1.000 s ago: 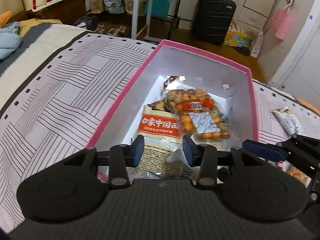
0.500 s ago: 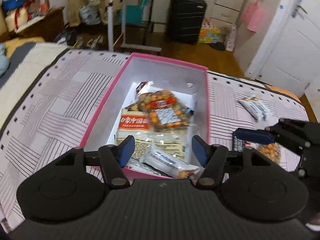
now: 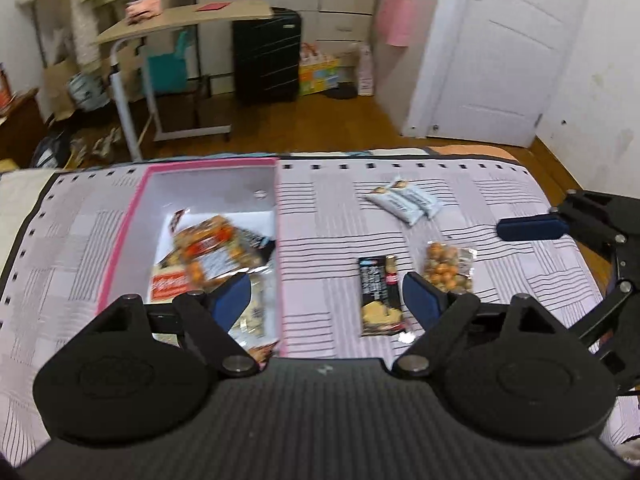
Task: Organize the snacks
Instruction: 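Grasp the second clear bag of coated peanuts with the left tool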
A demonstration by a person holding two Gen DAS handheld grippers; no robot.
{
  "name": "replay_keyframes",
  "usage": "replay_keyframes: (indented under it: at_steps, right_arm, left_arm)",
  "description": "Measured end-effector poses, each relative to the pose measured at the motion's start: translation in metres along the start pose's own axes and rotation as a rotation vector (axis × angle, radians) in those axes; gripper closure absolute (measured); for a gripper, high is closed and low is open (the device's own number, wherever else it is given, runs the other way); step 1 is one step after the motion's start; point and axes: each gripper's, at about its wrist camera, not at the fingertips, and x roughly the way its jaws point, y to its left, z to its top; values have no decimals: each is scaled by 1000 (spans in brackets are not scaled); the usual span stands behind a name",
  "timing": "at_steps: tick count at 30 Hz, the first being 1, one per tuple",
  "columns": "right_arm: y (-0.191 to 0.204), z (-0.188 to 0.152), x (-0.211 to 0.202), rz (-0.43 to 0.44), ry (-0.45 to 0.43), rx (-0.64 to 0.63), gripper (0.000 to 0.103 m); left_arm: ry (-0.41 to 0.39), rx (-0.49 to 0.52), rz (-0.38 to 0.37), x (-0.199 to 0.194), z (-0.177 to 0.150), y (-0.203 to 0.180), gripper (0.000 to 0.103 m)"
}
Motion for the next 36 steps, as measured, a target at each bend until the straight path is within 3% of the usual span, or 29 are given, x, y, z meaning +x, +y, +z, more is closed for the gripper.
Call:
replay_keyframes:
  at_steps: [5,9,12,14,17,25,27,29,30,33,36]
  right_arm:
    - [-40,-31,11,-49,44,162,8]
    - [-75,-61,33,-47,79,316,8]
    - [-96,-85,51,-6,86,403,8]
    - [-105,-101,61,20,60,419,9]
    - [-115,-124,77,10,56,461,9]
    - [-130,-154,103,10,64,493,9]
    - [-128,-155,107,23,82,469,9]
    - [-127,-158,111,50,109,453,9]
    - [-126,-160,113,51,117,449,9]
    - [-123,-163,114,26,116,444,9]
    - [-121,-162,117,-12,132,438,9]
  left_arm:
    - [14,28,-65,29,8,-31,20]
    - [79,9,-154,72,12,-48,24]
    - [171,-36,-197,112,13,-57,26]
    - [252,-84,-237,137,9,-65,27]
    - [284,-71,-231,164,0,-83,29]
    - [273,-83,-168,234,-16,-96,38]
    - [323,-112,-188,249,-17,-89,42]
    - [316,-148,-231,251,-15,-83,45]
    - [340,-156,-284,252,-14,-81,51]
    - [439,-191,-391,257,-19,-78,53]
    - [441,-183,-406,258,-28,-83,53]
